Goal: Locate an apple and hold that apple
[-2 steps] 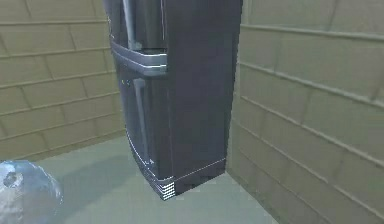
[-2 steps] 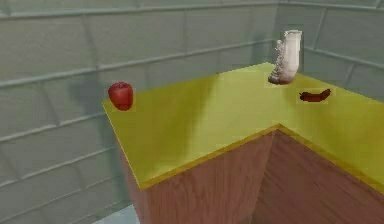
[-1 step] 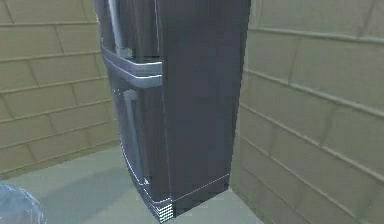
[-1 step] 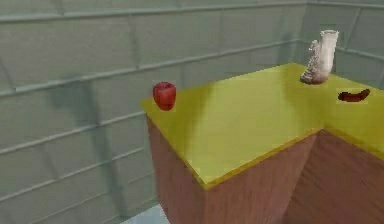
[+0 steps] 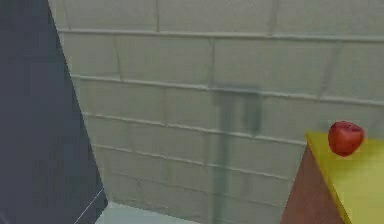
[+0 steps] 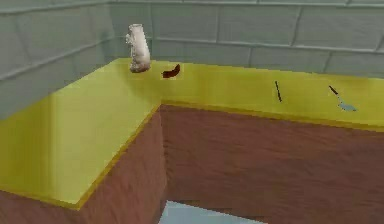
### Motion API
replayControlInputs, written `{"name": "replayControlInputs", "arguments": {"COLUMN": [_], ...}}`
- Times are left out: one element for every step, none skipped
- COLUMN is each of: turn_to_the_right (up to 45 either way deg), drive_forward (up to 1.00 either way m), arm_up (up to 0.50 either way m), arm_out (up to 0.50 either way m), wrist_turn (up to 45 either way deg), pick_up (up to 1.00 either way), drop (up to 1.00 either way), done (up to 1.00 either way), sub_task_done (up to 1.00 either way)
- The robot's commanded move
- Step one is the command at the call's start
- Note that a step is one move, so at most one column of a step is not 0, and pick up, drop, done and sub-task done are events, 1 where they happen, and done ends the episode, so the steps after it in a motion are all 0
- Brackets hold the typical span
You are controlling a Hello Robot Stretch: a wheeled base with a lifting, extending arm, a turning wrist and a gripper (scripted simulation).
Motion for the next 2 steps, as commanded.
{"name": "replayControlInputs", "arguments": {"turn_to_the_right": [27.0, 0.0], "drive_forward": [0.0, 0.1], "arm_up": [0.0, 0.0], "arm_out": [0.0, 0.0], "wrist_turn": [0.0, 0.0], "pick_up": [0.0, 0.0], "drop": [0.0, 0.0], "done": [0.0, 0.0], "sub_task_done": [0.0, 0.0]}}
